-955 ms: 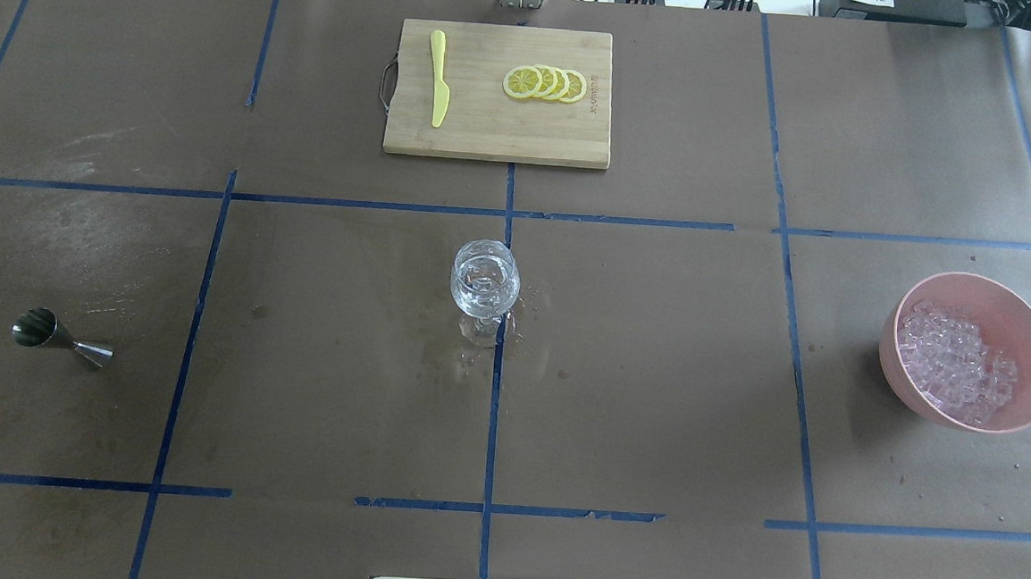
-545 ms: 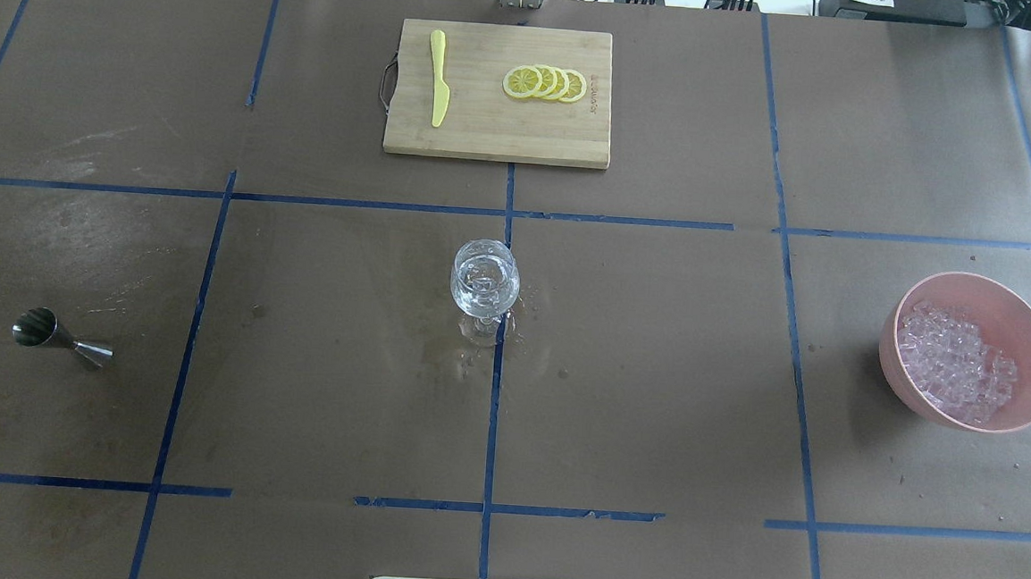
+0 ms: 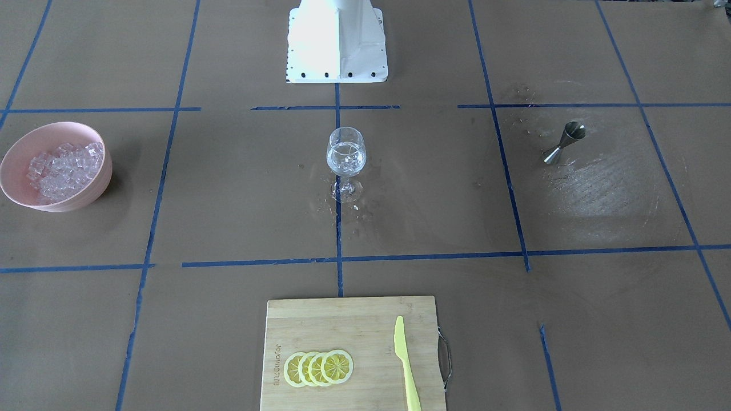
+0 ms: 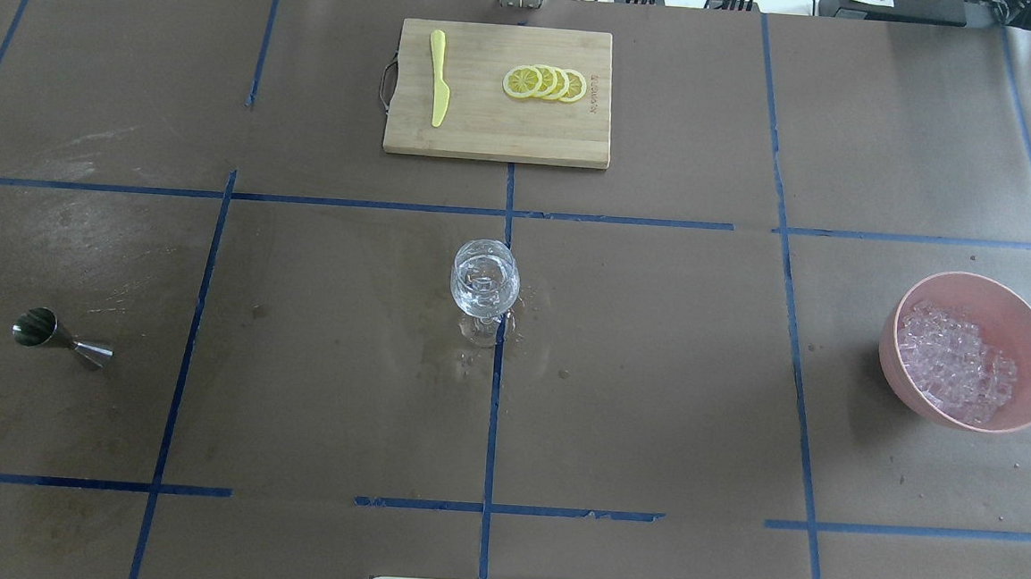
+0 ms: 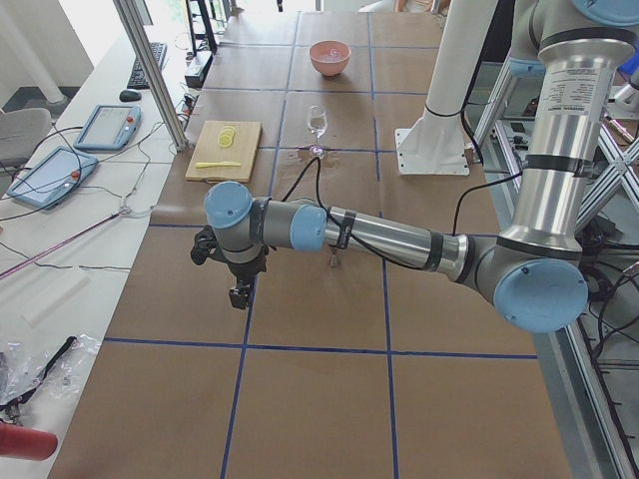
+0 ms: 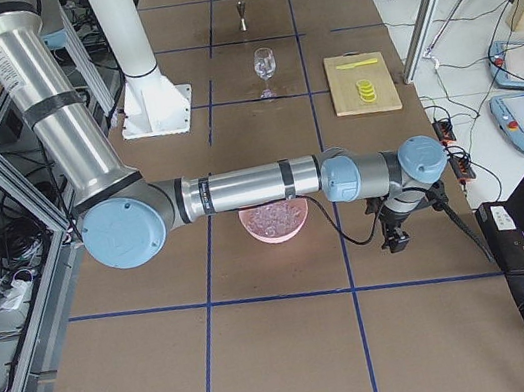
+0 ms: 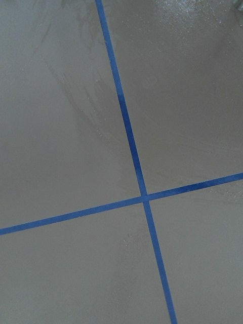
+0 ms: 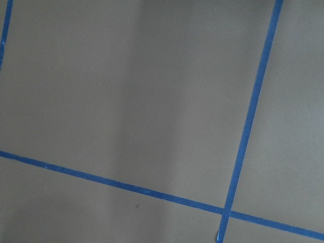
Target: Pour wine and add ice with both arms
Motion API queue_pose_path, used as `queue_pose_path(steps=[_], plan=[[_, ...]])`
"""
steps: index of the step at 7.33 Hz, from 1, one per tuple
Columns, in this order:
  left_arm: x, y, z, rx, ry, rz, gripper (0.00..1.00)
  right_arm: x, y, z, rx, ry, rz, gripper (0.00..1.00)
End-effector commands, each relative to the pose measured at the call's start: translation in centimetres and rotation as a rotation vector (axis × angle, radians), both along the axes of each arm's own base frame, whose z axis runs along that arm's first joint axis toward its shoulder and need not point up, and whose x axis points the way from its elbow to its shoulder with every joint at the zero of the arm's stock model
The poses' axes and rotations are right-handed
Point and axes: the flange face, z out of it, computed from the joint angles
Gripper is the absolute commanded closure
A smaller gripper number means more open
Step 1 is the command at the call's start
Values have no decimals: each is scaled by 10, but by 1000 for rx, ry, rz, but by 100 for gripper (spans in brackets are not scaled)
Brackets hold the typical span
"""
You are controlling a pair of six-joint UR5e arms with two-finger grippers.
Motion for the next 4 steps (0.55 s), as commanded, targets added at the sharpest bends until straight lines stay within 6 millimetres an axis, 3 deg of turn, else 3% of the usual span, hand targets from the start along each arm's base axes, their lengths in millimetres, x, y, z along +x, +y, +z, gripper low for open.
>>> queue_pose_path(steps=[1,4], plan=[[0,-5,-6,14,-2,0,0,-4,0,3,-3,3,-6,0],[0,-9,-8,27,0,0,0,-8,0,3,-2,3,-13,0]])
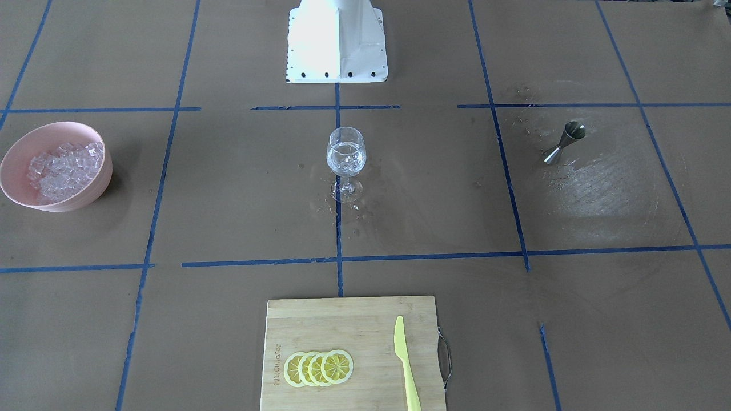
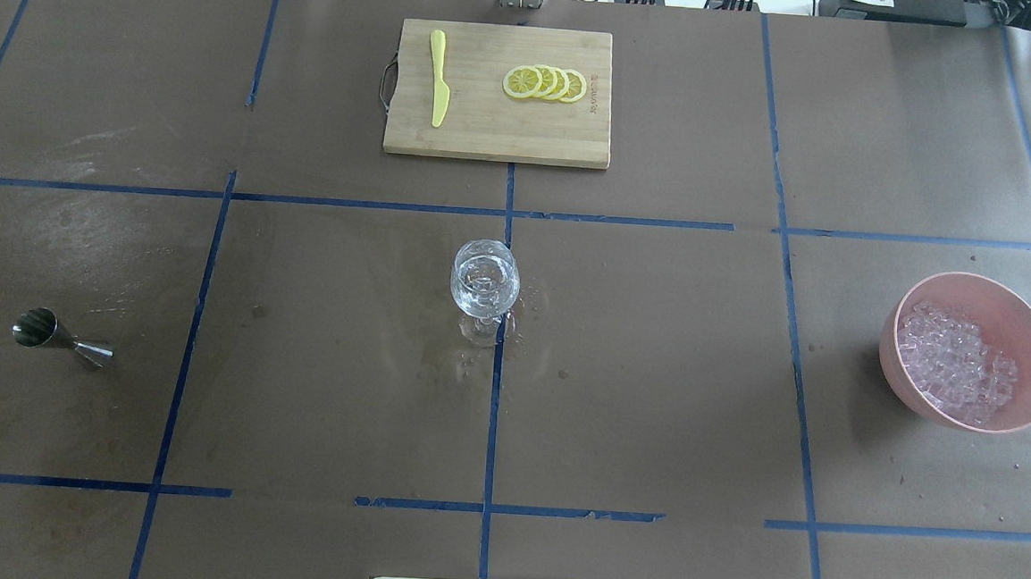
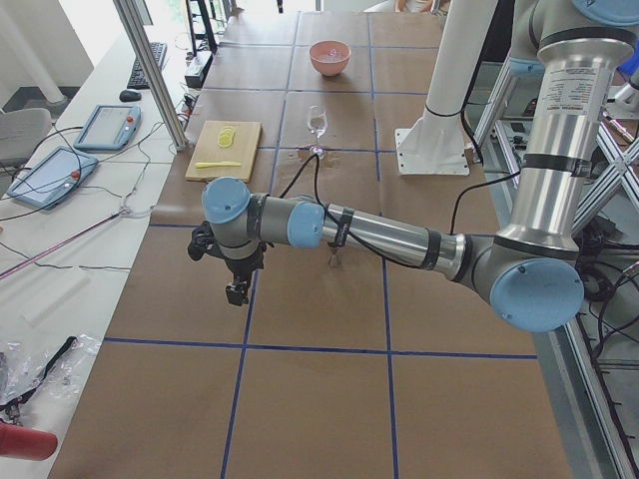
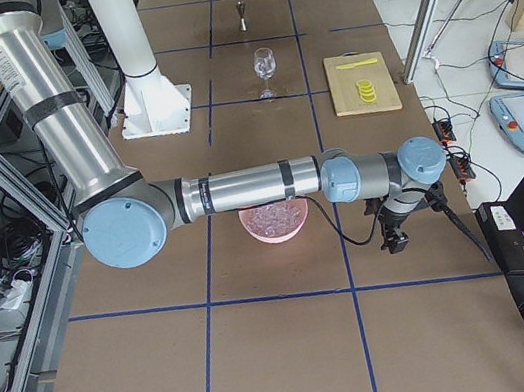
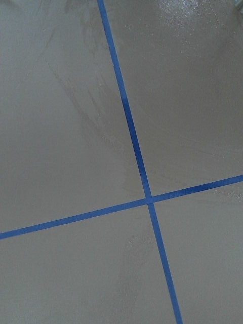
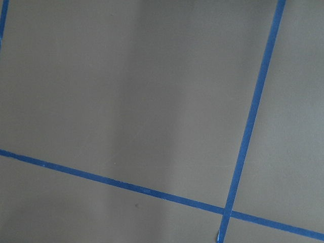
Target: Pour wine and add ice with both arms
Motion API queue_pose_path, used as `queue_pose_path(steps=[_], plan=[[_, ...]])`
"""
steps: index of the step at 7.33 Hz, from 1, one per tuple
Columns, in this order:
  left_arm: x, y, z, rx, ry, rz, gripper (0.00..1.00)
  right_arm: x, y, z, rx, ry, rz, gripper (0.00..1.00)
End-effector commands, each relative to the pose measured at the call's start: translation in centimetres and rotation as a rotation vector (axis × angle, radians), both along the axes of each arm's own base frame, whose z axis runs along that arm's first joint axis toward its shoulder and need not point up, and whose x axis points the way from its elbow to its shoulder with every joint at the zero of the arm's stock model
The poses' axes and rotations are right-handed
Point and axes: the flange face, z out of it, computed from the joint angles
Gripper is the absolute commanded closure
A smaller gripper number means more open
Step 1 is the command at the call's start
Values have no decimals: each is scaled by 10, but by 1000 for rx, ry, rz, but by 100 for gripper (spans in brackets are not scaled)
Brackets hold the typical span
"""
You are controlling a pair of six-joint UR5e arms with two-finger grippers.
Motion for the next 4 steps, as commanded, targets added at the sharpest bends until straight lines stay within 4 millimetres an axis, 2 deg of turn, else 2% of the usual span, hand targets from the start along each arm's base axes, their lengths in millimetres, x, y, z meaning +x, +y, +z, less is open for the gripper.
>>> queue_pose_path(steps=[1,4], plan=[[0,-4,-1,31,1,0,0,-2,-1,-2,3,0,-3,0],[1,-9,-11,52,5,1,0,-2,0,0,2,0,-3,0]])
